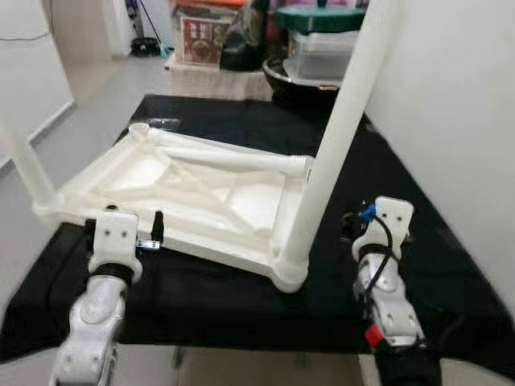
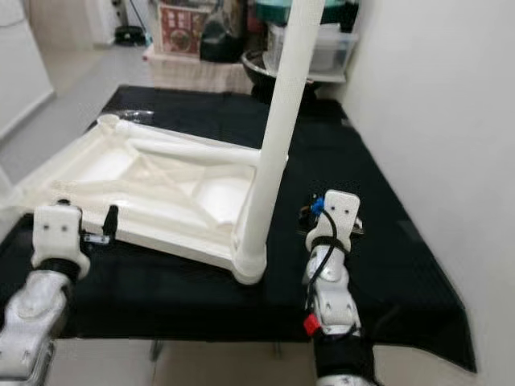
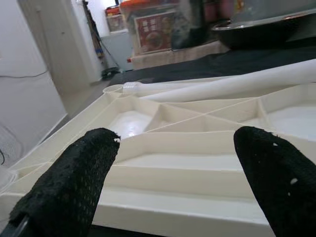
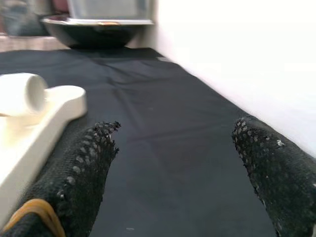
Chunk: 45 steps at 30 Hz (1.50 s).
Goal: Building children table
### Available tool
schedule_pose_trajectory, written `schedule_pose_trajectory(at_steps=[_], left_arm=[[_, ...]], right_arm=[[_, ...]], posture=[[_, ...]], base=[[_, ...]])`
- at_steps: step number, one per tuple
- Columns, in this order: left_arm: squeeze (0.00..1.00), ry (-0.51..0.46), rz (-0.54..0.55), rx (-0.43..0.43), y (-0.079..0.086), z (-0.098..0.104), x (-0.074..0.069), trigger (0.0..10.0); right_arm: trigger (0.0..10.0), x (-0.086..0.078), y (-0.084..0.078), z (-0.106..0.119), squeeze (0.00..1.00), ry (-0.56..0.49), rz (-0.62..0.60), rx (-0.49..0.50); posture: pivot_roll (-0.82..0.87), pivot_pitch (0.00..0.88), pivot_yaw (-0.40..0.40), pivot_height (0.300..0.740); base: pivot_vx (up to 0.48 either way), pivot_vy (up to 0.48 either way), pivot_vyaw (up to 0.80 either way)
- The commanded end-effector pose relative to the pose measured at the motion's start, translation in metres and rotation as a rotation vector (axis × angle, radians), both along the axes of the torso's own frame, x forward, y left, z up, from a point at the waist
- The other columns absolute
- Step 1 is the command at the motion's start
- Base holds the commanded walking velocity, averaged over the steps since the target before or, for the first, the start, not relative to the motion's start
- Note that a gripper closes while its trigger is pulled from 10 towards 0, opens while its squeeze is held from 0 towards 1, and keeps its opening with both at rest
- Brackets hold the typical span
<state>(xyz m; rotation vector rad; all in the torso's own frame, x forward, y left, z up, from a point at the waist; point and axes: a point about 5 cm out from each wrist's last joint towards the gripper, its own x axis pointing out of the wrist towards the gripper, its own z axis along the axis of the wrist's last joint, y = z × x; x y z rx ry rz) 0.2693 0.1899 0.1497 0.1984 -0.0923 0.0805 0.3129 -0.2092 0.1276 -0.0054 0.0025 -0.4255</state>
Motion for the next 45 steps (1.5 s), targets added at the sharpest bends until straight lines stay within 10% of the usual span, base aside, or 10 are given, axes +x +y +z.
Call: schedule_pose_trajectory(at_steps=[1, 9, 24, 34, 35, 37, 38, 42, 44, 45], left_arm=[[0.0, 0.008, -0.017, -0.001, -0.003, -0.002, -0.001, 10.0], [0.0, 0.022, -0.049, -0.018, -0.007, -0.005, -0.002, 10.0], [0.0, 0.149, -0.258, -0.042, -0.035, -0.039, -0.046, 10.0], [0.0, 0.173, -0.418, -0.114, -0.061, -0.043, -0.065, 10.0], [0.0, 0.176, -0.423, -0.113, -0.061, -0.044, -0.065, 10.0], [0.0, 0.179, -0.427, -0.113, -0.062, -0.044, -0.065, 10.0], [0.0, 0.187, -0.433, -0.113, -0.062, -0.046, -0.066, 10.0], [0.0, 0.188, -0.435, -0.11, -0.063, -0.046, -0.067, 10.0], [0.0, 0.188, -0.438, -0.108, -0.063, -0.046, -0.067, 10.0], [0.0, 0.186, -0.442, -0.102, -0.064, -0.045, -0.067, 10.0]], right_arm=[[10.0, -0.002, -0.005, -0.002, 0.0, 0.006, -0.024, -0.001], [10.0, -0.001, -0.008, -0.005, 0.0, 0.02, -0.016, 0.028], [10.0, 0.018, -0.036, 0.014, 0.0, 0.13, 0.675, 0.057], [10.0, -0.017, -0.022, 0.015, 0.0, 0.299, 1.302, 0.052], [10.0, -0.017, -0.017, 0.015, 0.76, 0.299, 1.333, 0.05], [10.0, -0.017, -0.014, 0.015, 0.76, 0.298, 1.353, 0.048], [10.0, -0.018, -0.006, 0.016, 1.0, 0.286, 1.422, 0.053], [10.0, -0.017, -0.002, 0.018, 1.0, 0.266, 1.443, 0.042], [10.0, -0.016, 0.0, 0.018, 0.76, 0.26, 1.442, 0.038], [10.0, -0.015, 0.003, 0.019, 0.0, 0.254, 1.442, 0.036]], posture=[[0.1, 0.0, -0.102, 0.74], [0.1, 0.0, -0.101, 0.74], [0.1, 0.0, -0.099, 0.74], [0.11, 0.0, -0.101, 0.74], [0.11, 0.0, -0.101, 0.74], [0.11, 0.0, -0.101, 0.74], [0.12, 0.0, -0.101, 0.74], [0.12, 0.0, -0.103, 0.74], [0.12, 0.0, -0.104, 0.74], [0.12, 0.0, -0.104, 0.74]], base=[[0.0, 0.0, 0.0], [0.0, 0.0, 0.0], [0.0, 0.0, 0.0], [0.0, 0.0, 0.0], [0.0, 0.0, 0.0], [0.0, 0.0, 0.0], [0.0, 0.0, 0.0], [0.0, 0.0, 0.0], [0.0, 0.0, 0.0], [0.0, 0.0, 0.0]])
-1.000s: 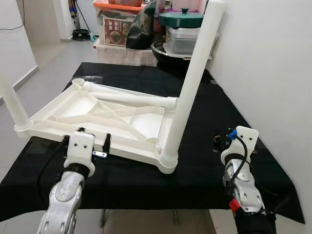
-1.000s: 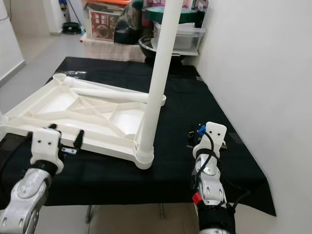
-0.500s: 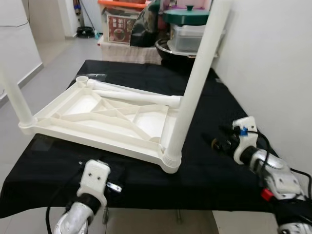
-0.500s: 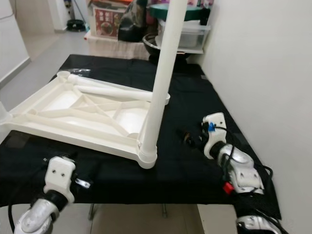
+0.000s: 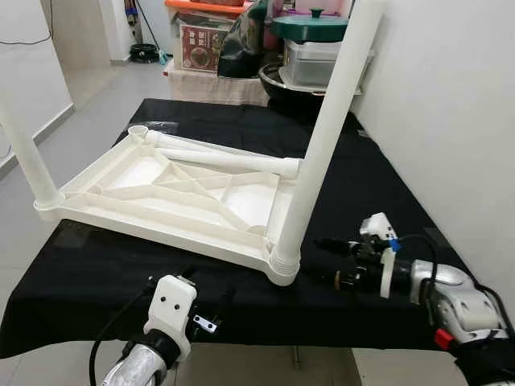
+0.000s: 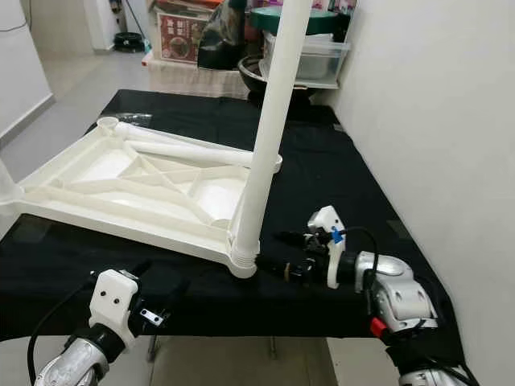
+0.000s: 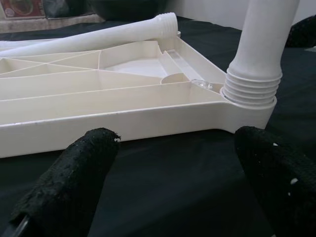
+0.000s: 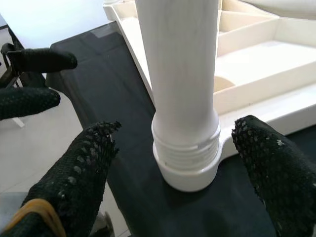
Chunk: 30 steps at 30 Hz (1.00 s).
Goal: Building children table
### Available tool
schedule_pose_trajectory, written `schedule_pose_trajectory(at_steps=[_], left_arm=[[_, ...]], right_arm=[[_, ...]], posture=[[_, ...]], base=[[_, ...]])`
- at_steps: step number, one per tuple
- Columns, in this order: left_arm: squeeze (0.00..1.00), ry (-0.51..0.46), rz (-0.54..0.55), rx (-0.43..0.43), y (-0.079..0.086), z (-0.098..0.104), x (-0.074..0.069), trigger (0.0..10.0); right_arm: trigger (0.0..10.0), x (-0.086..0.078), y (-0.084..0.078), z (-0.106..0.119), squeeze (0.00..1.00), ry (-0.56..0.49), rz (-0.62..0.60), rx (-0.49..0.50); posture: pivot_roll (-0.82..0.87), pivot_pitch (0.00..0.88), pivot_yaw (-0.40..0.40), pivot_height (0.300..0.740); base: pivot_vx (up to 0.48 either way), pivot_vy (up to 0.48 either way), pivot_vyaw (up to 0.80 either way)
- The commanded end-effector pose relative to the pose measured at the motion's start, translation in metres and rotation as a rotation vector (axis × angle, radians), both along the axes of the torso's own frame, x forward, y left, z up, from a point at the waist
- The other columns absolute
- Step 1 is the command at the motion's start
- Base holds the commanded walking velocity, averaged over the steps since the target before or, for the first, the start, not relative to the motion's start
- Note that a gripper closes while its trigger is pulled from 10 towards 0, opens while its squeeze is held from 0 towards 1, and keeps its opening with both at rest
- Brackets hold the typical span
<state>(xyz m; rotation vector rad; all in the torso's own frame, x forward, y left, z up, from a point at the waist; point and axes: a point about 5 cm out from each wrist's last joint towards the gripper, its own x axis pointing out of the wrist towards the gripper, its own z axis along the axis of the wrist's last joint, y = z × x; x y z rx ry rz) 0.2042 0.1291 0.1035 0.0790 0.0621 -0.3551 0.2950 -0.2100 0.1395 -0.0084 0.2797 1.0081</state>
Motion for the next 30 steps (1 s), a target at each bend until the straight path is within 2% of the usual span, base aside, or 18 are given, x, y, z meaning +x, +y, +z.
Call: schedule_pose_trajectory(at_steps=[1, 14, 20, 23, 30], left_arm=[[0.0, -0.008, -0.024, 0.0, -0.003, 0.001, -0.002, 10.0], [0.0, -0.016, -0.044, 0.011, -0.006, 0.001, -0.003, 10.0], [0.0, -0.016, -0.054, 0.014, -0.008, 0.001, -0.003, 10.0], [0.0, -0.017, -0.054, 0.015, -0.008, 0.001, -0.003, 10.0], [0.0, -0.02, -0.059, 0.018, -0.009, 0.001, -0.003, 10.0]], right_arm=[[10.0, 0.004, 0.007, 0.01, 0.0, -0.044, 0.023, 0.022], [10.0, 0.015, 0.021, 0.018, 0.0, -0.097, 0.019, 0.054], [10.0, 0.02, 0.037, 0.027, 0.0, -0.137, 0.059, 0.097], [10.0, 0.021, 0.039, 0.028, 0.0, -0.141, 0.065, 0.099], [10.0, 0.033, 0.051, 0.034, 0.0, -0.173, 0.053, 0.118]], posture=[[0.12, 0.0, -0.102, 0.74], [0.12, 0.0, -0.102, 0.74], [0.12, 0.0, -0.104, 0.74], [0.12, 0.0, -0.104, 0.74], [0.13, 0.0, -0.109, 0.74]], base=[[0.0, 0.0, 0.0], [0.0, 0.0, 0.0], [0.0, 0.0, 0.0], [0.0, 0.0, 0.0], [0.0, 0.0, 0.0]])
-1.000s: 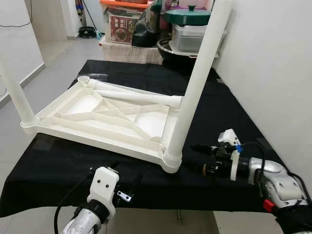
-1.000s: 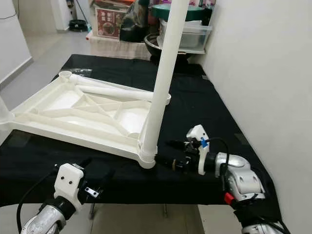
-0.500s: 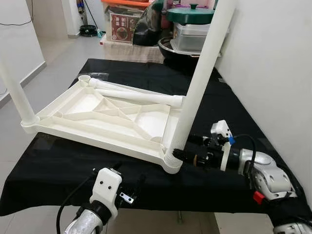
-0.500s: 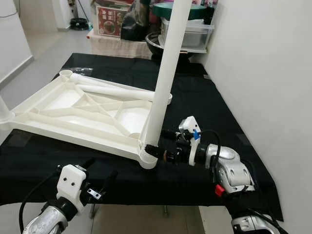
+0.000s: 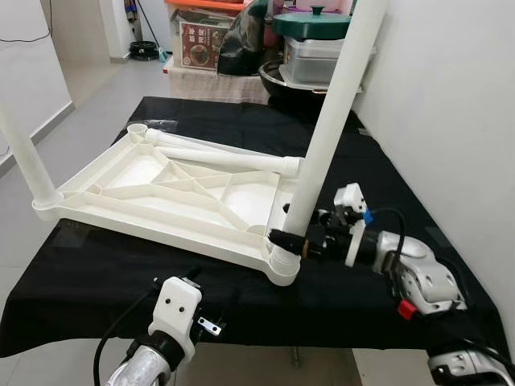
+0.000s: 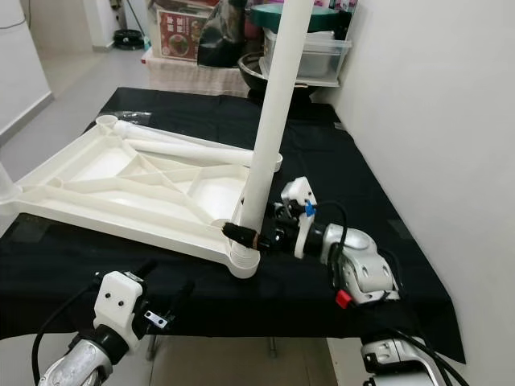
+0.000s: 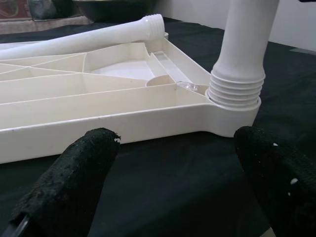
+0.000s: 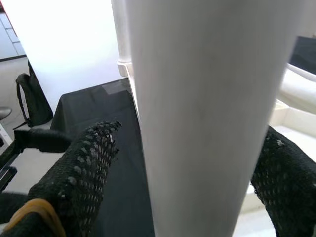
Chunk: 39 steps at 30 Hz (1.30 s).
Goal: Building children table
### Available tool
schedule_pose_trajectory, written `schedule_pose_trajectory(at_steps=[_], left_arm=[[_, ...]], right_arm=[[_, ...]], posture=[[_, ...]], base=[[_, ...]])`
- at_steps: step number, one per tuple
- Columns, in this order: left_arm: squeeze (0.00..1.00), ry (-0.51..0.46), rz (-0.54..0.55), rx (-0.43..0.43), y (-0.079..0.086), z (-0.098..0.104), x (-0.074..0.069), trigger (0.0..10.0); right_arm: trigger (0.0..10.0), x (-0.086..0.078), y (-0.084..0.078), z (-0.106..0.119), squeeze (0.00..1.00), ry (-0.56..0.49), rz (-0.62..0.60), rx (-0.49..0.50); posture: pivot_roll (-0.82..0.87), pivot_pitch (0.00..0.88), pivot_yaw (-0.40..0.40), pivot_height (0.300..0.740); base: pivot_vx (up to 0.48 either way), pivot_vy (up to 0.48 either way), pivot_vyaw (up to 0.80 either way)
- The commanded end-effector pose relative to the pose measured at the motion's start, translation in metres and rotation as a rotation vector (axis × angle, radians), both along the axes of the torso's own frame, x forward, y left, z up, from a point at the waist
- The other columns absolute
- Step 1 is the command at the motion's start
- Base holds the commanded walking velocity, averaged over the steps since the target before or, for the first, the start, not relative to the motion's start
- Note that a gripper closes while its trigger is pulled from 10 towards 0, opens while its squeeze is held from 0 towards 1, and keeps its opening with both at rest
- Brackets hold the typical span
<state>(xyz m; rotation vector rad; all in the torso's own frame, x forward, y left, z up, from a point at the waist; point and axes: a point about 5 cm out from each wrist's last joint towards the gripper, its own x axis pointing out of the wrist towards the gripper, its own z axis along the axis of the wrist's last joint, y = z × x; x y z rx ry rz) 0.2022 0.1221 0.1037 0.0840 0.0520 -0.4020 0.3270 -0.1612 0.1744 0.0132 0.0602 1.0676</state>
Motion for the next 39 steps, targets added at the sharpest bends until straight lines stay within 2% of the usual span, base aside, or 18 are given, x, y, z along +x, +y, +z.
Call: schedule_pose_trajectory(at_steps=[1, 12, 13, 14, 15, 27, 32, 36, 38, 39], left_arm=[[0.0, -0.013, -0.013, 0.016, -0.002, 0.001, -0.001, 10.0], [0.0, -0.028, -0.02, 0.012, -0.004, 0.003, -0.002, 10.0], [0.0, -0.028, -0.02, 0.013, -0.004, 0.003, -0.002, 10.0], [0.0, -0.028, -0.02, 0.013, -0.004, 0.003, -0.002, 10.0], [0.0, -0.028, -0.021, 0.012, -0.004, 0.003, -0.002, 10.0], [0.0, -0.025, -0.02, 0.012, -0.005, 0.003, -0.003, 10.0], [0.0, -0.029, -0.013, 0.013, -0.004, 0.003, -0.001, 10.0], [0.0, -0.035, 0.002, 0.014, -0.002, 0.004, 0.002, 10.0], [0.0, -0.038, 0.003, 0.014, -0.001, 0.005, 0.003, 10.0], [0.0, -0.038, 0.003, 0.014, -0.001, 0.005, 0.003, 10.0]], right_arm=[[10.0, 0.005, 0.005, 0.0, 0.0, -0.012, -0.006, -0.003], [10.0, 0.012, 0.02, 0.004, 0.0, -0.025, 0.023, 0.033], [8.1, 0.013, 0.02, 0.004, 0.0, -0.026, 0.025, 0.033], [8.1, 0.013, 0.02, 0.004, 0.0, -0.026, 0.025, 0.033], [0.0, 0.013, 0.021, 0.003, 0.0, -0.025, 0.022, 0.036], [0.0, 0.007, 0.02, -0.006, 0.0, -0.018, 0.002, 0.039], [0.0, 0.004, 0.022, -0.01, 0.0, -0.015, -0.077, 0.054], [0.0, 0.011, 0.017, -0.013, 0.0, -0.033, -0.309, 0.072], [0.0, 0.016, 0.012, -0.017, 0.0, -0.001, -0.449, 0.079], [0.0, 0.016, 0.012, -0.017, 0.0, -0.001, -0.449, 0.079]], posture=[[0.13, 0.0, -0.109, 0.74], [0.13, 0.0, -0.111, 0.74], [0.13, 0.0, -0.111, 0.74], [0.13, 0.0, -0.111, 0.74], [0.13, 0.0, -0.113, 0.74], [0.13, 0.0, -0.111, 0.74], [0.13, 0.0, -0.111, 0.74], [0.12, 0.0, -0.108, 0.74], [0.11, 0.0, -0.105, 0.74], [0.11, 0.0, -0.105, 0.74]], base=[[0.0, 0.0, 0.0], [0.0, 0.0, 0.0], [0.0, 0.0, 0.0], [0.0, 0.0, 0.0], [0.0, 0.0, 0.0], [0.0, 0.0, 0.0], [0.0, 0.0, 0.0], [0.0, 0.0, 0.0], [0.0, 0.0, 0.0], [0.0, 0.0, 0.0]])
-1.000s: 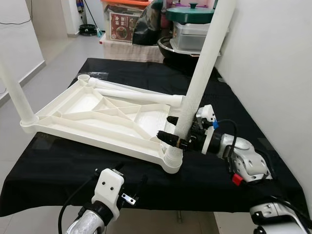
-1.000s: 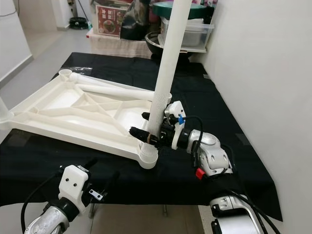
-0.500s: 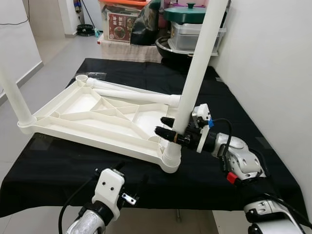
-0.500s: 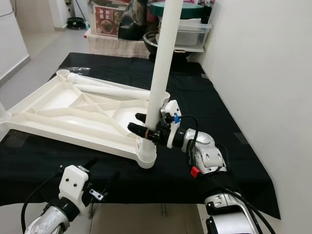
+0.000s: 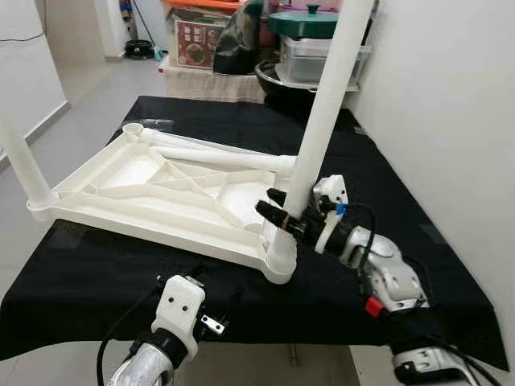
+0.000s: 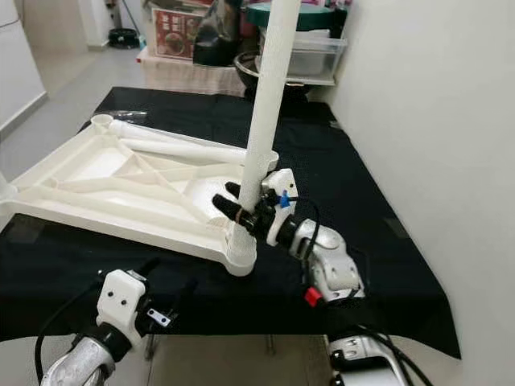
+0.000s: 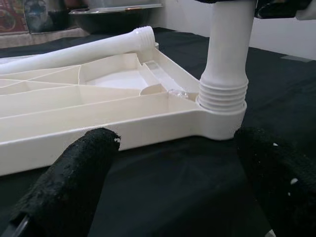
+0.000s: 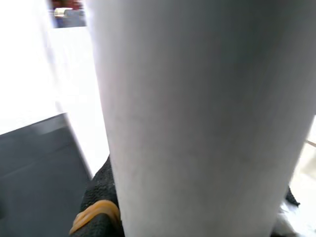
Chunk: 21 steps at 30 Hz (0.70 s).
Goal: Building children table
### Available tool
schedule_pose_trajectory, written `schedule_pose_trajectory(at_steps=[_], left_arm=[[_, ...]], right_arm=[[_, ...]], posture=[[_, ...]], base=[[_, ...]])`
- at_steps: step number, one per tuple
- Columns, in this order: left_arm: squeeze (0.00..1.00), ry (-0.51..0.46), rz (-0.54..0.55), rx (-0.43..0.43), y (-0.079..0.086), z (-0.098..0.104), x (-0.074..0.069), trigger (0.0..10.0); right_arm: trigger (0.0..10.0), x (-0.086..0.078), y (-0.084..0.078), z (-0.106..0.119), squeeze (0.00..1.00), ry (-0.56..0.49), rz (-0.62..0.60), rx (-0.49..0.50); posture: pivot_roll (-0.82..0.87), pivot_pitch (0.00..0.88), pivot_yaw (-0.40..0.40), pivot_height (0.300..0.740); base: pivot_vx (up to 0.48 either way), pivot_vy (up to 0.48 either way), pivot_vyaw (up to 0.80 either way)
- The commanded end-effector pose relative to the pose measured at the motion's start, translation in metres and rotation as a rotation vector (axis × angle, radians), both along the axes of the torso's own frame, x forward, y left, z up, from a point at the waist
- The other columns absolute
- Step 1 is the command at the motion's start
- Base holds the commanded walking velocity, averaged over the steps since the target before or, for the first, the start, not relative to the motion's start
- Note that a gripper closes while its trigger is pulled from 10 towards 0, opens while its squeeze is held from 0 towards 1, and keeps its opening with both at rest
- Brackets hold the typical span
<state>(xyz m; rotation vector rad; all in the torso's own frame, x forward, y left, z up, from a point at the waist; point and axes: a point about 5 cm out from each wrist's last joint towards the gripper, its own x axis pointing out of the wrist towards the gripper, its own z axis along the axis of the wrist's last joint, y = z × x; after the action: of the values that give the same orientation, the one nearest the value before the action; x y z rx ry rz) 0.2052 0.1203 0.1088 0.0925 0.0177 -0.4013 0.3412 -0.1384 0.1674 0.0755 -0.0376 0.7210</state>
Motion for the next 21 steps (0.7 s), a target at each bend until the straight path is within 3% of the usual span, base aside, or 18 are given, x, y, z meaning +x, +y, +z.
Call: schedule_pose_trajectory(at_steps=[1, 2, 5, 8, 10, 11, 14, 21], left_arm=[[0.0, -0.006, 0.004, 0.013, 0.0, 0.0, 0.001, 10.0], [0.0, -0.006, 0.004, 0.013, 0.0, 0.0, 0.001, 10.0], [0.0, -0.013, 0.0, 0.012, -0.002, 0.001, 0.004, 10.0], [0.0, -0.014, -0.001, 0.011, -0.002, 0.001, 0.004, 10.0], [0.0, -0.017, -0.002, 0.012, -0.002, 0.001, 0.006, 10.0], [0.0, -0.017, -0.002, 0.012, -0.002, 0.001, 0.006, 10.0], [0.0, -0.023, -0.005, 0.015, -0.002, 0.002, 0.007, 10.0], [0.0, -0.033, -0.009, 0.019, -0.004, 0.004, 0.009, 10.0]], right_arm=[[0.0, 0.004, -0.015, -0.015, 0.0, 0.072, -0.199, 0.001], [0.0, 0.004, -0.015, -0.015, 0.0, 0.072, -0.199, 0.001], [0.0, 0.005, -0.03, -0.028, 0.0, 0.124, -0.552, 0.013], [0.0, 0.005, -0.033, -0.031, 0.0, 0.14, -0.62, 0.019], [0.0, 0.002, -0.036, -0.035, 0.0, 0.167, -0.845, 0.018], [0.0, 0.002, -0.036, -0.035, 0.0, 0.167, -0.845, 0.018], [0.0, -0.002, -0.024, -0.035, 0.0, 0.213, -1.079, 0.058], [0.0, -0.005, 0.002, -0.036, 0.0, 0.305, -1.211, 0.133]], posture=[[0.11, 0.0, -0.104, 0.74], [0.11, 0.0, -0.104, 0.74], [0.11, 0.0, -0.103, 0.74], [0.11, 0.0, -0.103, 0.74], [0.11, 0.0, -0.103, 0.74], [0.11, 0.0, -0.103, 0.74], [0.12, 0.0, -0.103, 0.74], [0.12, 0.0, -0.106, 0.74]], base=[[0.0, 0.0, 0.0], [0.0, 0.0, 0.0], [0.0, 0.0, 0.0], [0.0, 0.0, 0.0], [0.0, 0.0, 0.0], [0.0, 0.0, 0.0], [0.0, 0.0, 0.0], [0.0, 0.0, 0.0]])
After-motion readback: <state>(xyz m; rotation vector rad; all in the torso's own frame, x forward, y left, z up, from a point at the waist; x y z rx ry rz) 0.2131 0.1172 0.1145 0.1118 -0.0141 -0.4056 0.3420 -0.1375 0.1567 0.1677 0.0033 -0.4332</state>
